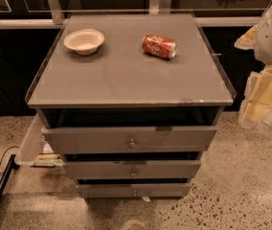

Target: Open bottom drawer

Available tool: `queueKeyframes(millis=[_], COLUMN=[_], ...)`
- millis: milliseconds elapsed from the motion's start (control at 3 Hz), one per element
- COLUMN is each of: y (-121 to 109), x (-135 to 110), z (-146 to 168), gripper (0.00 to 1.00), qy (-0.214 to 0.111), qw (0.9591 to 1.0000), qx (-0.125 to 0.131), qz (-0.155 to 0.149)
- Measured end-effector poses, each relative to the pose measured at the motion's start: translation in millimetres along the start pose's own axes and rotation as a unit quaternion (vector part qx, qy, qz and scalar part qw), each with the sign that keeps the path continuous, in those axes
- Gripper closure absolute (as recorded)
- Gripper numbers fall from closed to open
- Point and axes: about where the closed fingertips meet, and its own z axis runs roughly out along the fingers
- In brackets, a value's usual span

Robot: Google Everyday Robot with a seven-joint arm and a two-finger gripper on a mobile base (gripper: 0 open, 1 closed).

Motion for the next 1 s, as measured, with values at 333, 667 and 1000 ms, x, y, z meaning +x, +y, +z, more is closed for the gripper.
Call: queueKeyframes(millis=[333,667,1000], y=[0,3,14], x=[0,6,15], z=[0,10,30], gripper=[0.00,0.00,0.00], qy=[0.000,-0.004,-0.019], qw=[1.0000,1.0000,0.9997], qx=[0.000,-0.006,-0.017], qz=[0.000,0.000,-0.003])
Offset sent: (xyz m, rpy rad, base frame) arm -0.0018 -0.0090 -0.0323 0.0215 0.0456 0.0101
